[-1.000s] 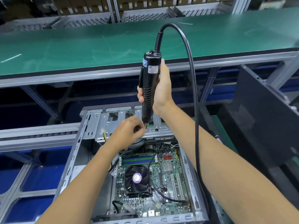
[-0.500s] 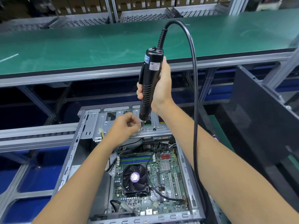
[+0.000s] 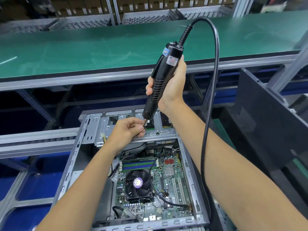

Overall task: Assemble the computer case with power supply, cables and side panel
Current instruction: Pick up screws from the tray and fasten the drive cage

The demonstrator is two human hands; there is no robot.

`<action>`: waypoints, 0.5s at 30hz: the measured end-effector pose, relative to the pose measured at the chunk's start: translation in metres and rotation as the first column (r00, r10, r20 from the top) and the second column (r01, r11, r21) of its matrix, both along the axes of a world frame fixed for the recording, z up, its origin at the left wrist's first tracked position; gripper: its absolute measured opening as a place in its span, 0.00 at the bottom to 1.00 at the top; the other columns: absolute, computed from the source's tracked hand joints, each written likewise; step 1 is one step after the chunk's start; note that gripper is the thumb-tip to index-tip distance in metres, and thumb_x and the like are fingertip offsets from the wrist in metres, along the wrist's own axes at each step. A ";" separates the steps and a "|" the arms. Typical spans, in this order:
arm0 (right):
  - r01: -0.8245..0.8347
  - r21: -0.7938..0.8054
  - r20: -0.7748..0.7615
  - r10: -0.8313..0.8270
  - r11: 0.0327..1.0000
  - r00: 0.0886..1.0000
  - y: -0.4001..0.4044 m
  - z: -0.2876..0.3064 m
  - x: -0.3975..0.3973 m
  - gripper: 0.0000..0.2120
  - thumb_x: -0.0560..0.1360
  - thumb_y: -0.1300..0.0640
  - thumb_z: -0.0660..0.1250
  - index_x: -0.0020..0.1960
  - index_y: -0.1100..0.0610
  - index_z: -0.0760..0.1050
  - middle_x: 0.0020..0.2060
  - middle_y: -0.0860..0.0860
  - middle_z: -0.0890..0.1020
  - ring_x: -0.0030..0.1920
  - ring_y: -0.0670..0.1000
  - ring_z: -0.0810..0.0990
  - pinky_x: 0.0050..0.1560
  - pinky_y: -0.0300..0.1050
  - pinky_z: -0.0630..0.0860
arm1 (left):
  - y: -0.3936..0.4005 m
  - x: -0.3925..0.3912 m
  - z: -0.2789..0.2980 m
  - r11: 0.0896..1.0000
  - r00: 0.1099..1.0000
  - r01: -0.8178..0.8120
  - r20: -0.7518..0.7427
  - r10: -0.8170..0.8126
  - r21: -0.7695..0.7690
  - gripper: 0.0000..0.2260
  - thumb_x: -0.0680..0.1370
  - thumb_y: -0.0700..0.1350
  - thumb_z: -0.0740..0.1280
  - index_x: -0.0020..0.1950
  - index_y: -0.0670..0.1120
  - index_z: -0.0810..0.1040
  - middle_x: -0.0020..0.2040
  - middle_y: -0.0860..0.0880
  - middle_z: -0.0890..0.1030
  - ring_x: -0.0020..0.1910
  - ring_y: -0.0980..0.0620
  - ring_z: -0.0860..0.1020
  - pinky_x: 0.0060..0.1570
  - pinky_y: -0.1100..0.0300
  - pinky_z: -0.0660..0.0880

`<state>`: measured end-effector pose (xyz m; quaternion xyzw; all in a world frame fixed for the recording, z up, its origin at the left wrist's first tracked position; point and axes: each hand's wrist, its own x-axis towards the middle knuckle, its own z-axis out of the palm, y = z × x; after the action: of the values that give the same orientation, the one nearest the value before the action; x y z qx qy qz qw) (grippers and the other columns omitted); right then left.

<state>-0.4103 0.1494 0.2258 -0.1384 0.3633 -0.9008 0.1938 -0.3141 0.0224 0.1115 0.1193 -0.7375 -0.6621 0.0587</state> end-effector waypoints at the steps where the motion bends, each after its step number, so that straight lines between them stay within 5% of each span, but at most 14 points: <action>1: -0.001 -0.003 0.000 0.001 1.000 1.000 0.001 0.000 0.000 0.34 0.80 0.34 0.47 0.27 0.52 0.75 0.24 0.53 0.73 0.23 0.52 0.70 0.23 0.41 0.68 | 0.001 0.000 0.000 1.000 1.000 0.003 0.001 -0.003 0.001 0.09 0.78 0.32 0.65 0.47 0.44 0.81 0.36 0.46 0.84 0.36 0.52 0.82 0.40 0.64 0.78; 15: -0.049 0.109 -0.002 0.050 0.993 0.999 0.001 0.004 0.011 0.32 0.82 0.35 0.46 0.35 0.57 0.71 0.27 0.56 0.71 0.24 0.52 0.69 0.23 0.41 0.67 | 0.014 0.002 0.005 0.981 1.000 -0.003 -0.007 0.002 -0.193 0.09 0.76 0.33 0.68 0.38 0.44 0.79 0.32 0.49 0.81 0.31 0.56 0.80 0.36 0.65 0.78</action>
<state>-0.3996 0.1507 0.2297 -0.1386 0.4087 -0.8742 0.2225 -0.3122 0.0360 0.1166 0.1119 -0.7979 -0.5877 0.0734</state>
